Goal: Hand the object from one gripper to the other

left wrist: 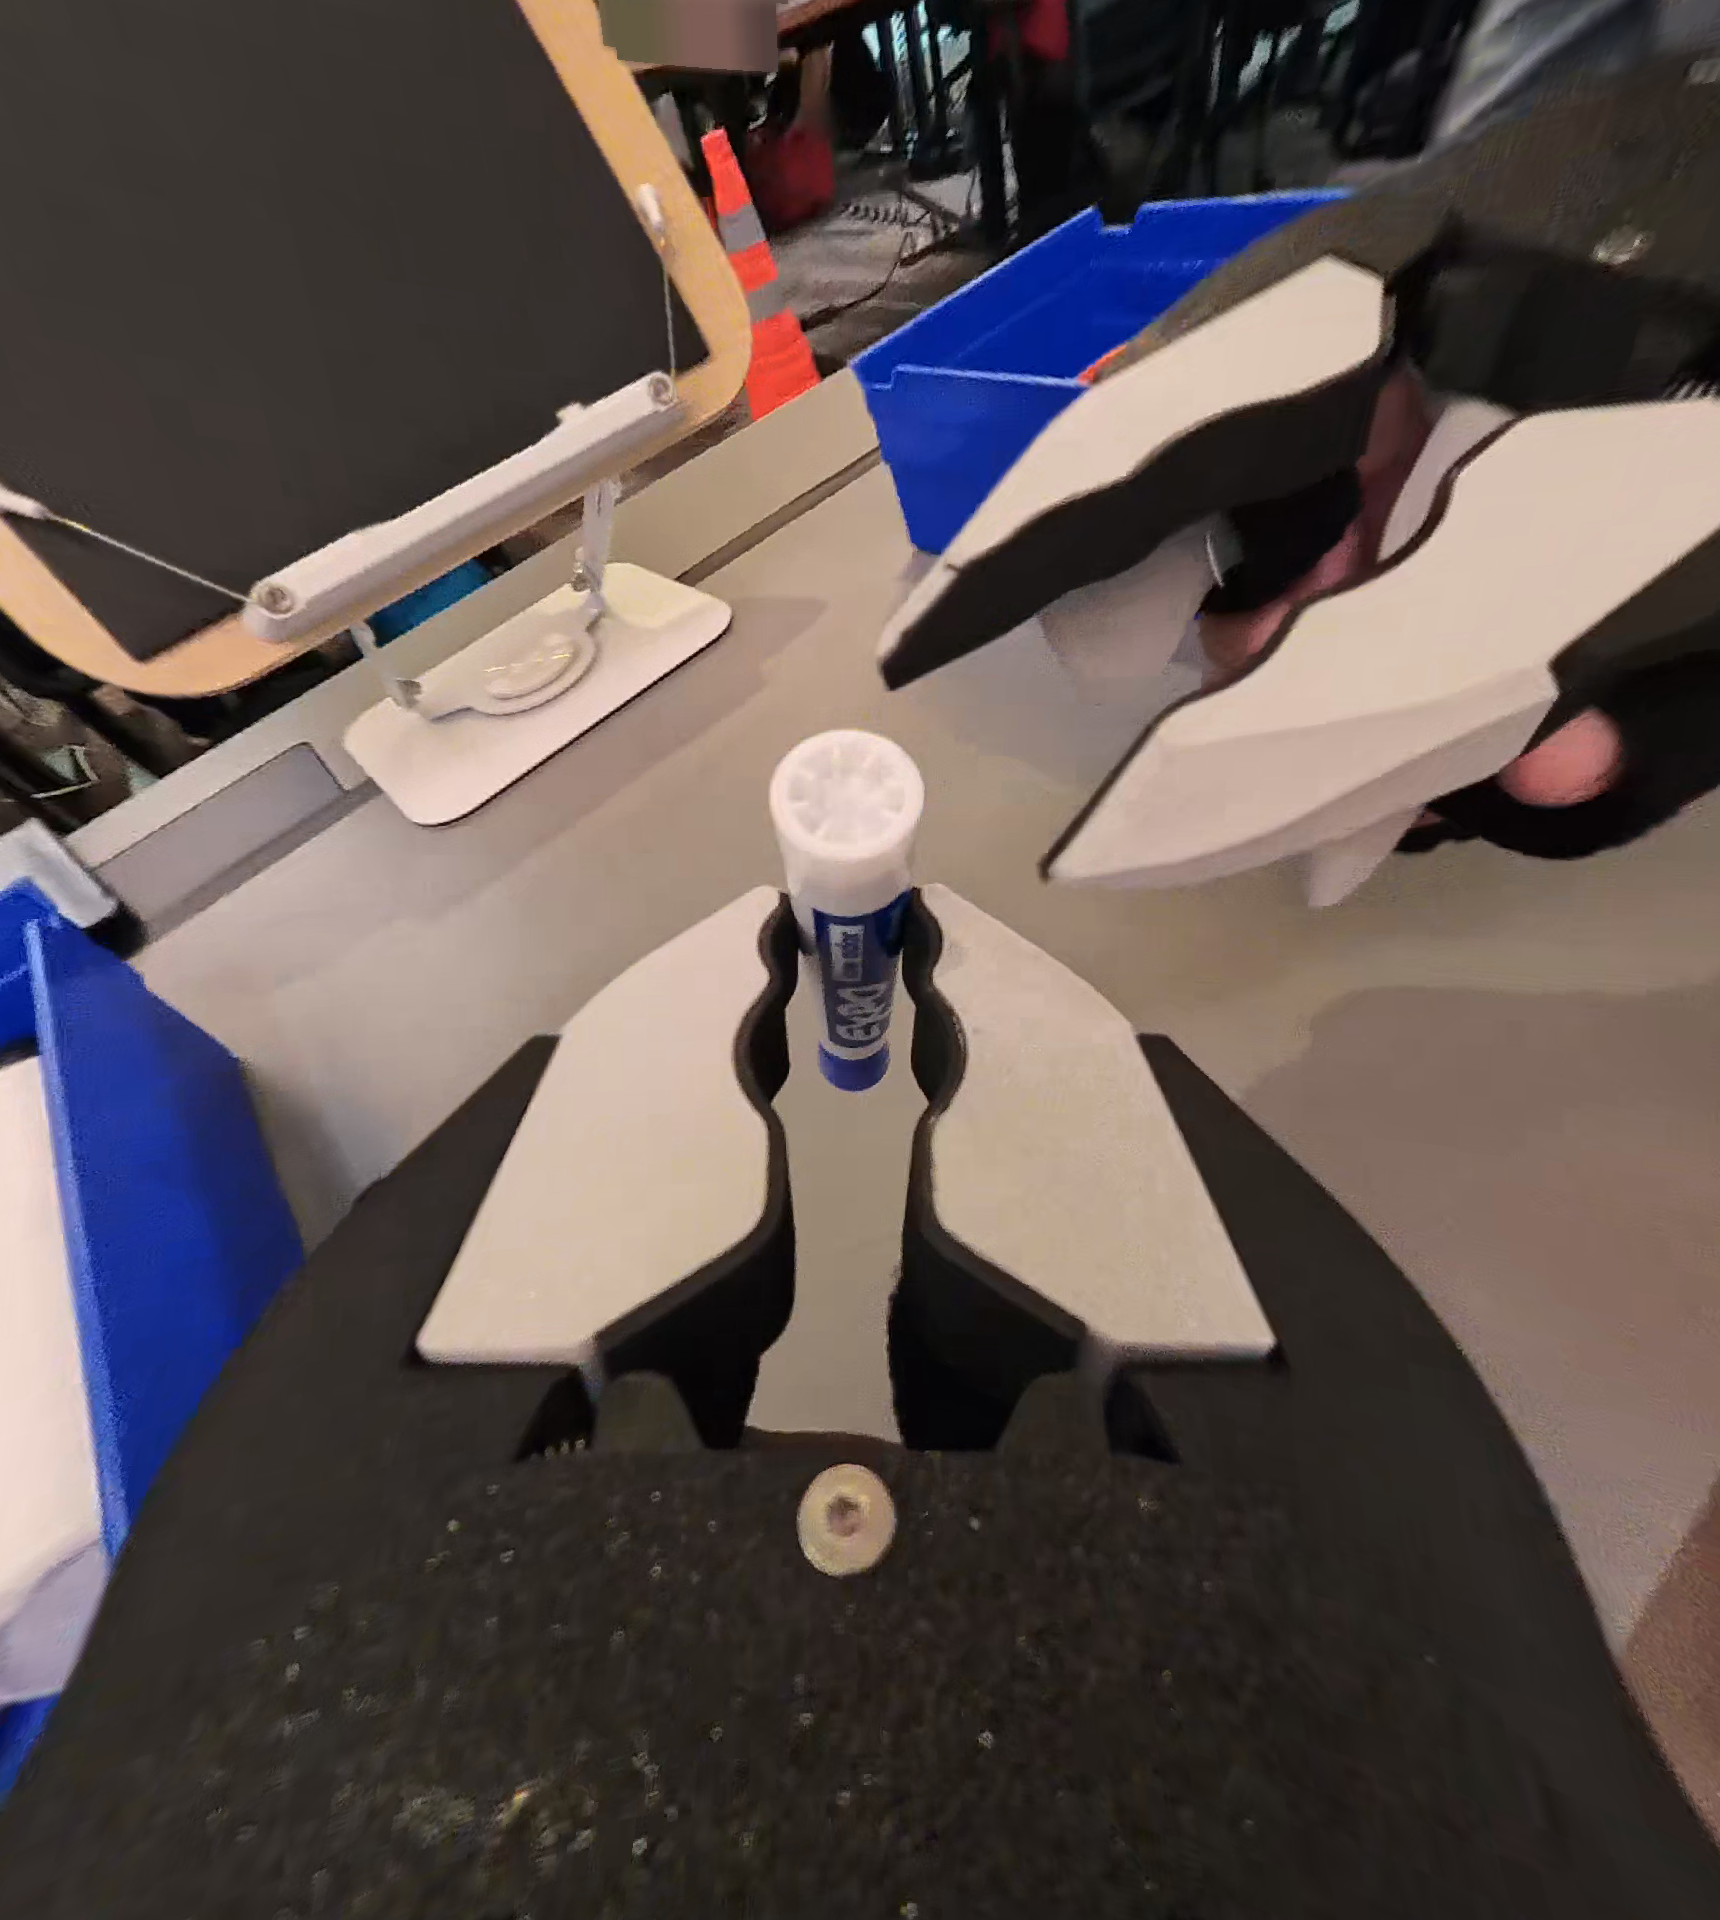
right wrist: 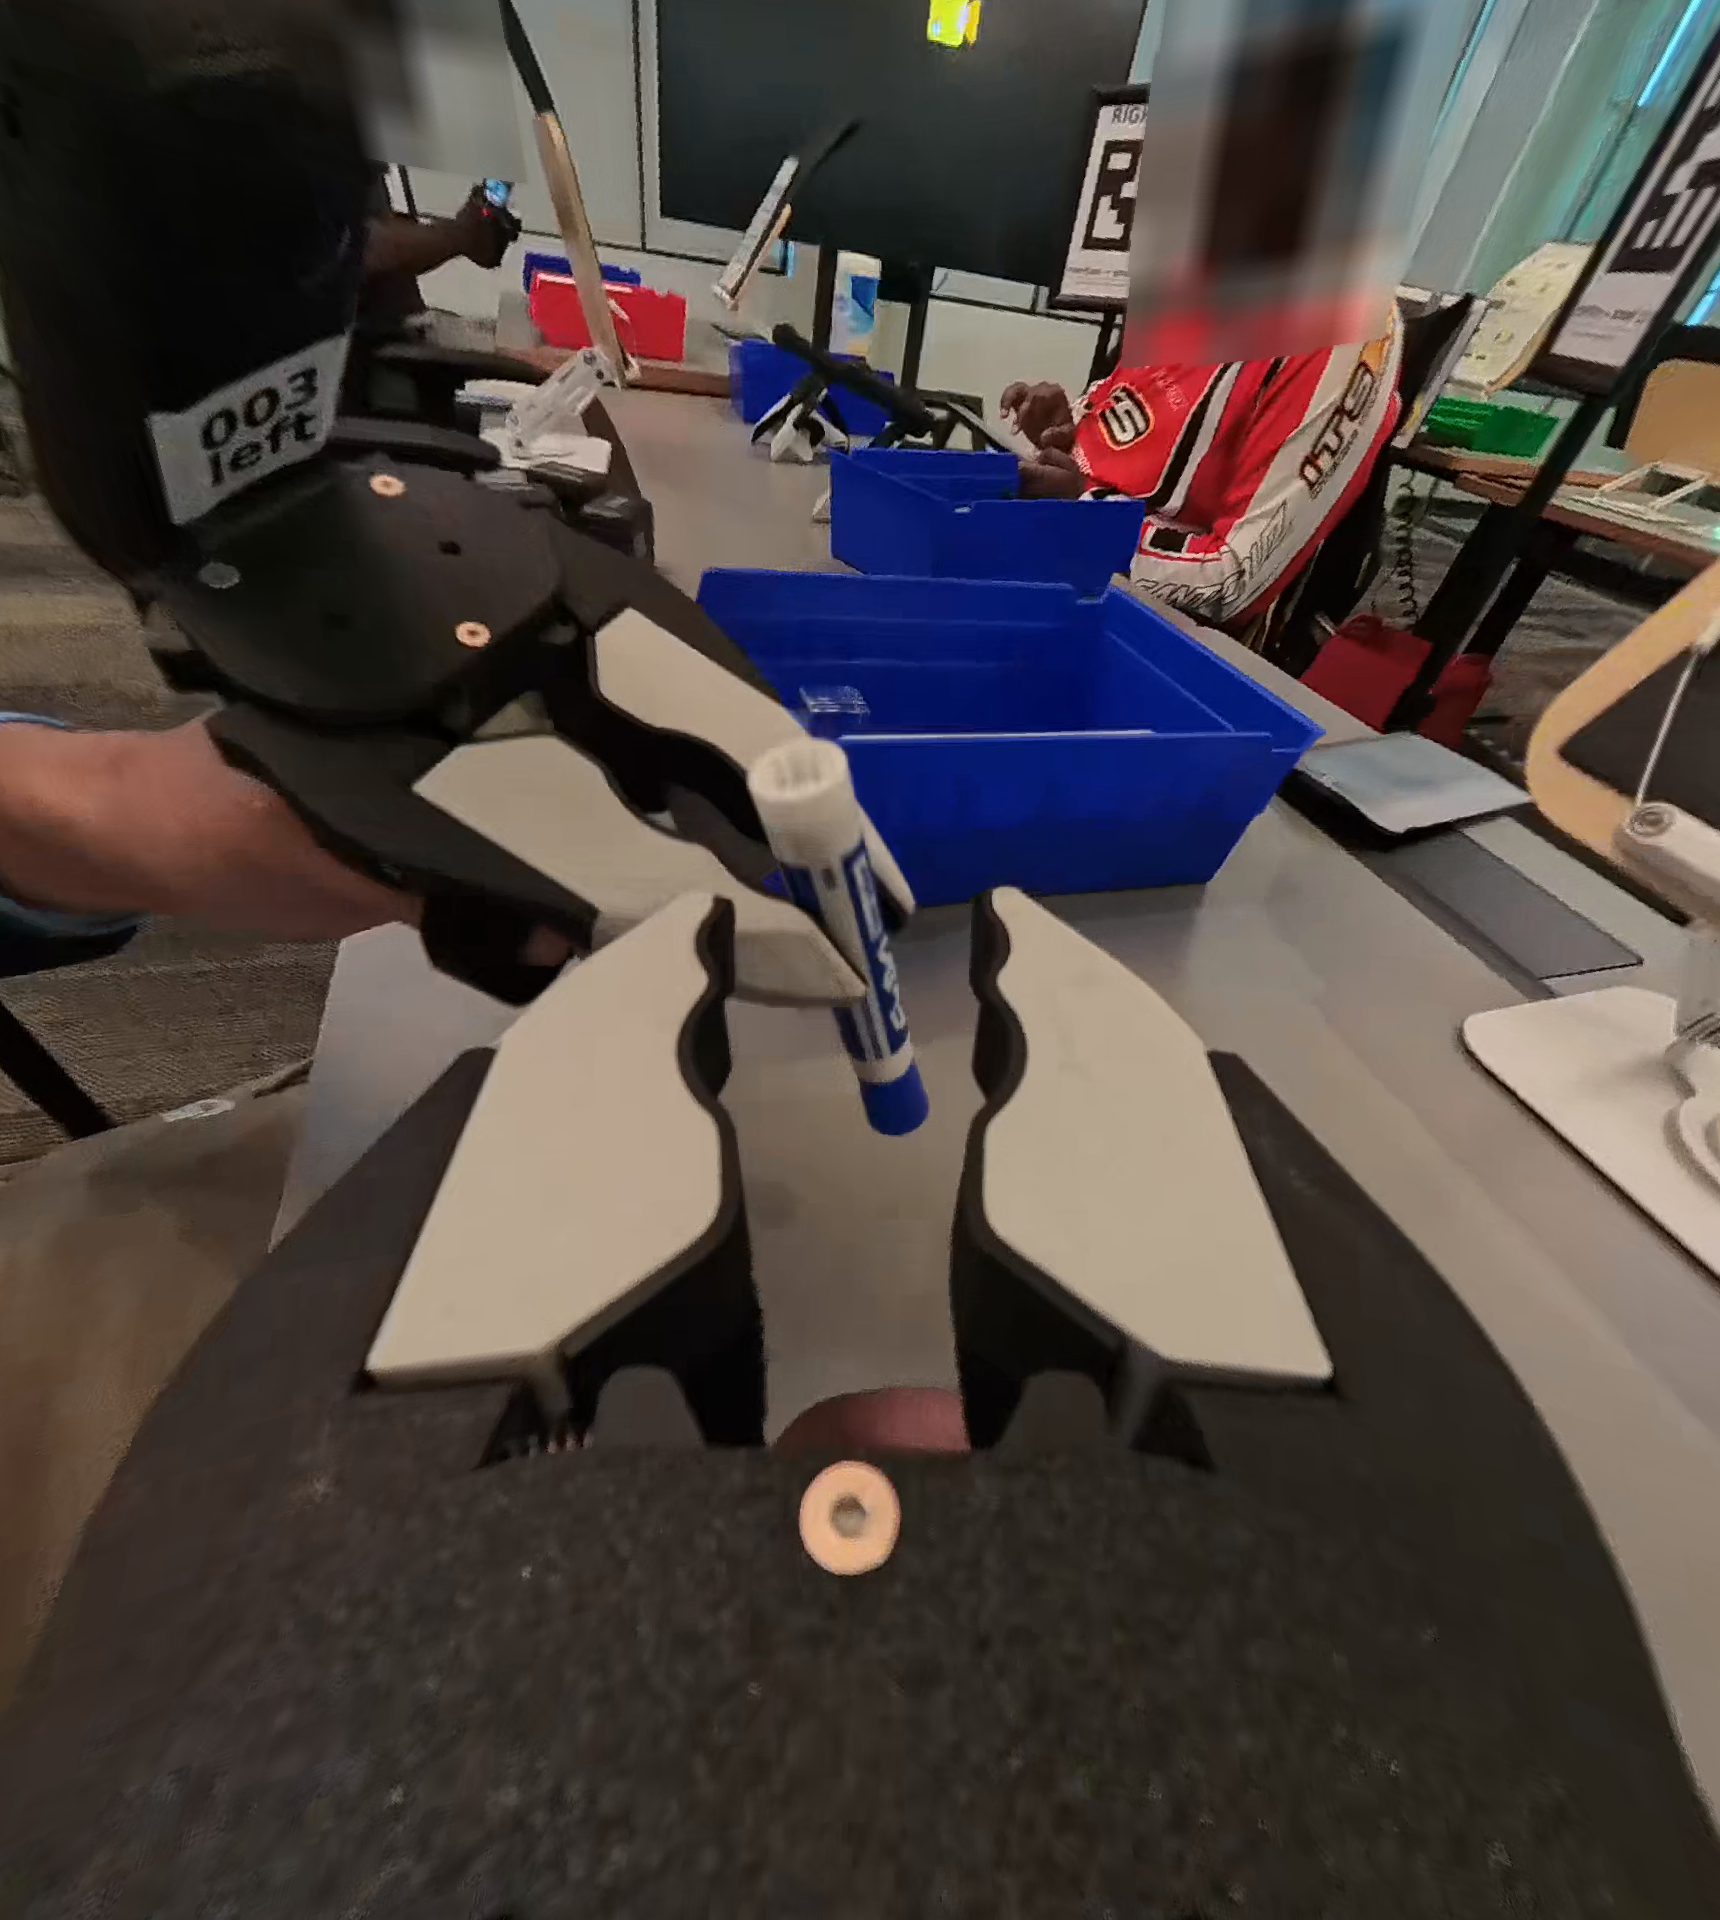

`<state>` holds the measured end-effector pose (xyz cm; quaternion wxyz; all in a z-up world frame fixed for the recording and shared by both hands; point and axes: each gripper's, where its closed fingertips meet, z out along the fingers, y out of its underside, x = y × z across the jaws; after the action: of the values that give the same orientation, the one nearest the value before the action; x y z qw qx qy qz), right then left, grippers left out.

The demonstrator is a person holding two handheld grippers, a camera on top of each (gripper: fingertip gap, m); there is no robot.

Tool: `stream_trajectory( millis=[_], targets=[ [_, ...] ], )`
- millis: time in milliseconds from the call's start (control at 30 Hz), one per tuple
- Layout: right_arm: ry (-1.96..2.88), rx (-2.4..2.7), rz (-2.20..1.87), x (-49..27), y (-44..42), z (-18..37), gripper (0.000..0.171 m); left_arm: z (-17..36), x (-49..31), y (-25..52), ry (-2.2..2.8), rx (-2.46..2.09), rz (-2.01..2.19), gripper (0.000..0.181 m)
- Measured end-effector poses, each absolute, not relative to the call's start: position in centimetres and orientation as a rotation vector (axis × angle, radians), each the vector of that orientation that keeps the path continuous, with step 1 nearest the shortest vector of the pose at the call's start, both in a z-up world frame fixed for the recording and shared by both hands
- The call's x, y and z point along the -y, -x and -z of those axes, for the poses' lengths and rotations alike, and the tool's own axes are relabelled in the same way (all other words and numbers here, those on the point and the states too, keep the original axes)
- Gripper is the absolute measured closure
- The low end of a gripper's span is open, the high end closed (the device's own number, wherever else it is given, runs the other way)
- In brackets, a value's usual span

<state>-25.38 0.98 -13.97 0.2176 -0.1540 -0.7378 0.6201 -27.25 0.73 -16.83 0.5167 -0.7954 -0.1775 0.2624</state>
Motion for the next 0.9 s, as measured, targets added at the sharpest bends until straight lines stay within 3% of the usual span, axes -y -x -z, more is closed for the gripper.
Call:
stream_trajectory(
  millis=[167,300,567,700,900],
  targets=[
    [0.454,2.025,-1.737,0.7,25.4,14.1,0.135,17.9,-0.5,27.6,1.994,0.419,-0.77,0.162],
    [0.496,2.031,-1.714,1.3,25.8,14.8,0.15,18.3,-0.5,27.6,2.031,0.394,-0.851,0.162],
    [0.535,2.063,-1.698,1.0,26.3,15.6,0.151,19.1,-0.5,27.6,2.031,0.418,-0.833,0.162],
    [0.699,2.002,-1.843,-1.3,27.6,14.8,0.151,19.3,-0.1,27.5,1.988,0.438,-0.777,0.14],
    [0.959,1.809,-2.451,-5.1,28.2,12.1,0.152,18.0,0.6,26.4,1.796,0.451,-0.504,0.134]
  ],
)
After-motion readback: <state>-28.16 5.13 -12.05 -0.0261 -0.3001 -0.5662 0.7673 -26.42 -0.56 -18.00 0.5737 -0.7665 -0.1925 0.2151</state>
